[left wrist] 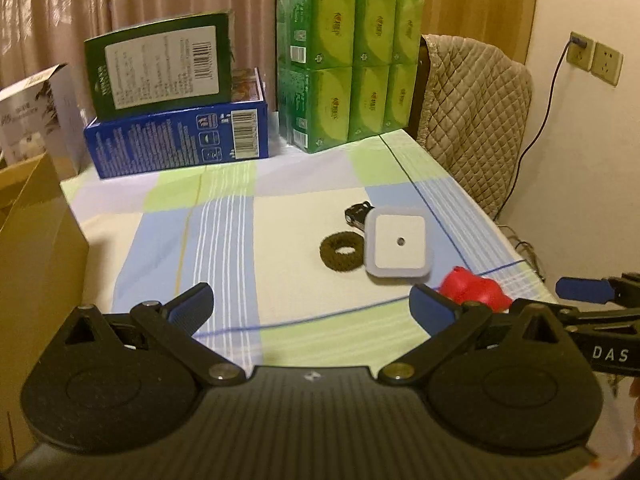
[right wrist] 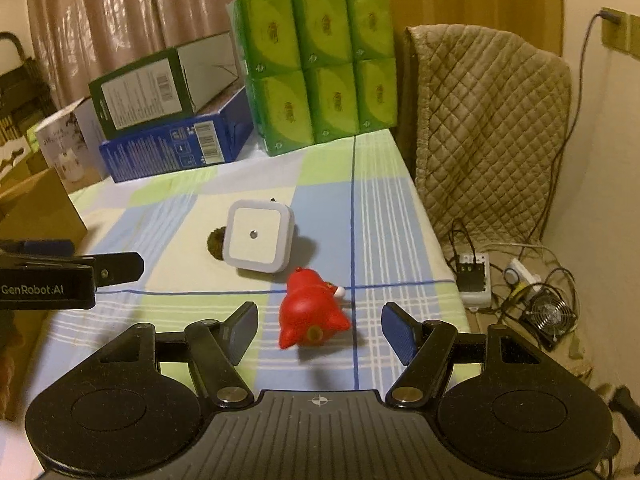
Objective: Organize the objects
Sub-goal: 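Withdraw both open tools from the box toward the red toy and night light, then grasp the red toy with the right tool while the left tool grasps the white night light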
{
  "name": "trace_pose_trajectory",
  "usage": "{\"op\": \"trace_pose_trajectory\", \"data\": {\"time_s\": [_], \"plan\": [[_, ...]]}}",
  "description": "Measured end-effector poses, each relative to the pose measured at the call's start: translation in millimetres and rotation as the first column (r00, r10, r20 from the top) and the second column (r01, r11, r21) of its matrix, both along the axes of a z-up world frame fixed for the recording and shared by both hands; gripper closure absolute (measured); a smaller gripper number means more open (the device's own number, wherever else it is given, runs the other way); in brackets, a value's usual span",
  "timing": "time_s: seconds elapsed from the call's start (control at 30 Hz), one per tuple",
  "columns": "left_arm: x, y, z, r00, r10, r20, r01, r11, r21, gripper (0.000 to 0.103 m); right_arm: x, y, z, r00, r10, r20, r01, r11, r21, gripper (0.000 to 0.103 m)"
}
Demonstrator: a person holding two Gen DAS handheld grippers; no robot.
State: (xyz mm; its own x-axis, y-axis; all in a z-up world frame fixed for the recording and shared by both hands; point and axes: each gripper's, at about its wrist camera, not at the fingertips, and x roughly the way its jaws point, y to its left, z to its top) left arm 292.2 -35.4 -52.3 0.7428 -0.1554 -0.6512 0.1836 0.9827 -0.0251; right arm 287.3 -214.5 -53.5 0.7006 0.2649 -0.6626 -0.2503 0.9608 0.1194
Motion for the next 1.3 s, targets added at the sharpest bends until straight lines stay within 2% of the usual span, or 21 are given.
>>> {"op": "trace_pose_trajectory", "data": {"time_s": [0.37, 0.67, 0.83, 1.17, 1.3], "plan": [[22.6, -4.2, -28.5, 0.998, -0.035, -0.043, 0.035, 0.999, 0.004, 0.001, 27.9, 8.3, -28.5, 0.997, 0.073, -0.006, -0.074, 0.997, -0.019, 0.037], [24.0, 1.4, -34.1, 0.998, -0.029, -0.064, 0.027, 0.999, -0.022, 0.001, 28.2, 24.3, -42.1, 0.992, 0.124, 0.016, -0.121, 0.986, -0.118, 0.038], [24.9, 4.6, -35.6, 0.997, -0.020, -0.070, 0.017, 0.999, -0.038, 0.001, 26.4, 34.4, -47.2, 0.986, 0.166, 0.027, -0.158, 0.971, -0.179, 0.049], [26.3, 5.0, -37.6, 0.997, -0.023, -0.079, 0.019, 0.998, -0.057, 0.001, 30.4, 42.0, -56.5, 0.986, 0.166, 0.032, -0.153, 0.958, -0.243, 0.053], [26.8, 5.5, -38.2, 0.996, -0.017, -0.082, 0.012, 0.998, -0.062, 0.001, 30.8, 40.0, -55.8, 0.987, 0.157, 0.027, -0.146, 0.960, -0.238, 0.056]]}}
